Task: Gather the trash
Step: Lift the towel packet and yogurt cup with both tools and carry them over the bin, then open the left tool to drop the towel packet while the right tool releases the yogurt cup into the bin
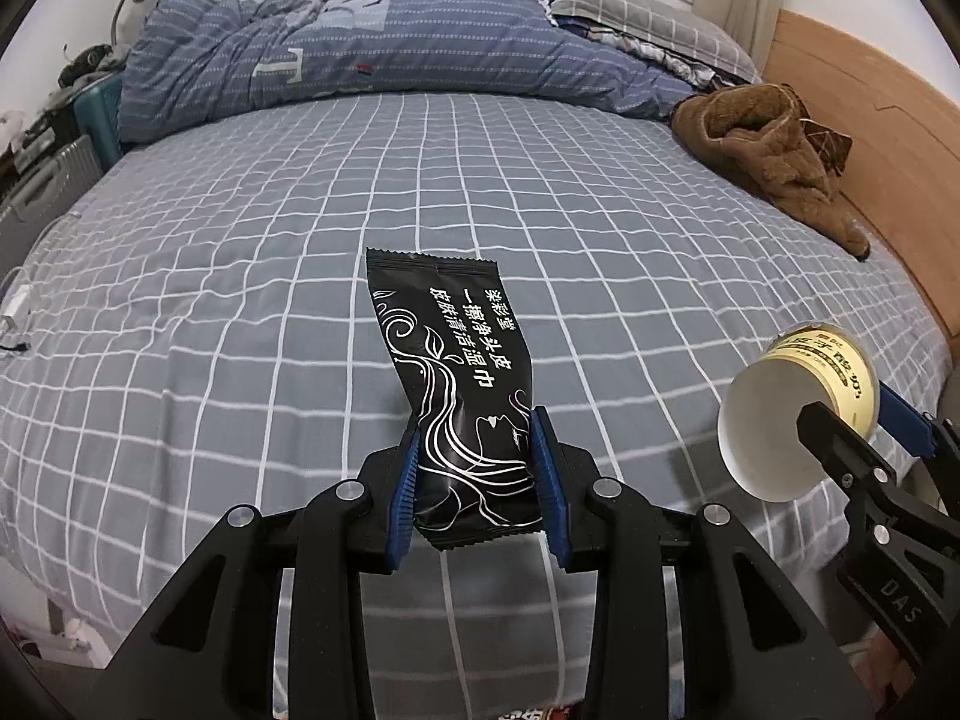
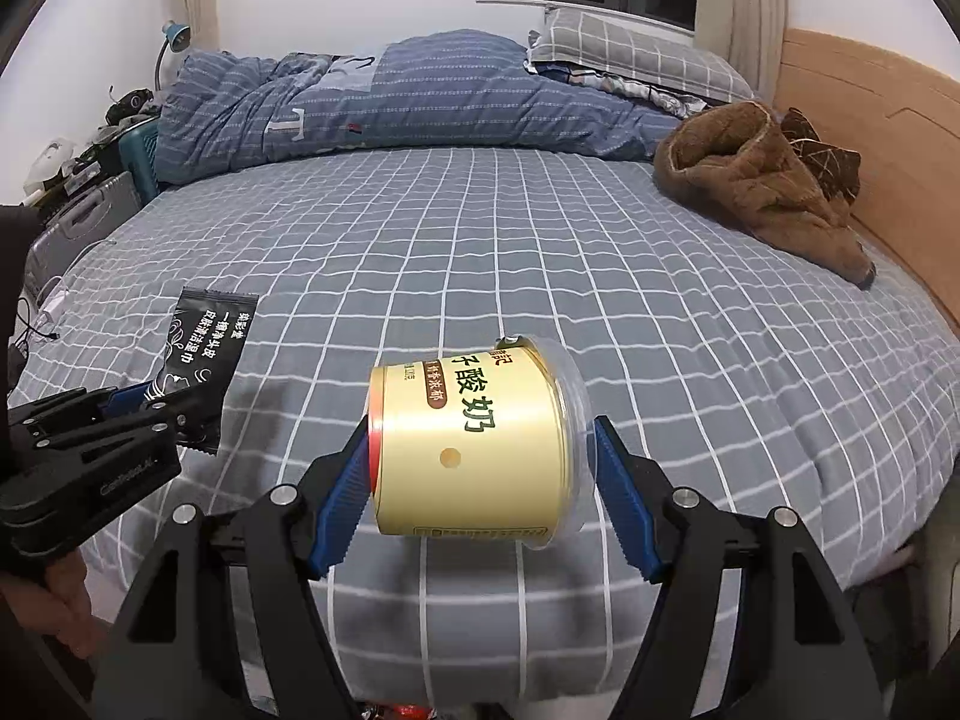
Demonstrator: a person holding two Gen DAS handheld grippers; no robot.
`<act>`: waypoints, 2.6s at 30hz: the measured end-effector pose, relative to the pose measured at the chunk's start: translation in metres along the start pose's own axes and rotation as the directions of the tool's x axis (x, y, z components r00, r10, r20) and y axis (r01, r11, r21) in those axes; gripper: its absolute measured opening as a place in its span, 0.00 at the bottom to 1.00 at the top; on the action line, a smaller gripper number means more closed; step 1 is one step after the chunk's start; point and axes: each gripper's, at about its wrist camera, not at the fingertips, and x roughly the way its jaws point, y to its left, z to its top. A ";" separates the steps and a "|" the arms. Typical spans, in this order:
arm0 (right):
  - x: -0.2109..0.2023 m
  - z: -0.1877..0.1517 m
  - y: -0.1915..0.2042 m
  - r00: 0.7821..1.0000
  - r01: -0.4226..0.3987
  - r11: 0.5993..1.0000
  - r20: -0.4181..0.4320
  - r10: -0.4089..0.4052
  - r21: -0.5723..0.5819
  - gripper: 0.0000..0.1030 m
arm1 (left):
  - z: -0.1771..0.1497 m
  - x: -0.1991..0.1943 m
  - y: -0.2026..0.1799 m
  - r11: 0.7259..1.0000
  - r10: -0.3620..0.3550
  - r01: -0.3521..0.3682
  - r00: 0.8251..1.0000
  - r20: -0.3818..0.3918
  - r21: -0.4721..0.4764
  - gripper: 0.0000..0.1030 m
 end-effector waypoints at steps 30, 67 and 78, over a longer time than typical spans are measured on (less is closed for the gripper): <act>-0.118 -0.123 0.021 0.996 -0.034 0.999 -0.076 0.034 0.007 0.65 | -0.133 -0.124 -0.023 0.999 -0.032 0.032 0.999 -0.014 0.018 0.32; -0.026 -0.244 0.057 0.907 -0.116 0.993 -0.409 0.098 -0.019 0.65 | -0.257 -0.050 0.026 0.998 -0.027 0.011 0.970 -0.240 -0.067 0.29; -0.017 -0.247 0.061 0.917 -0.086 0.995 -0.394 0.057 -0.057 0.87 | -0.261 -0.042 0.041 0.996 -0.003 -0.018 0.968 -0.250 -0.083 0.29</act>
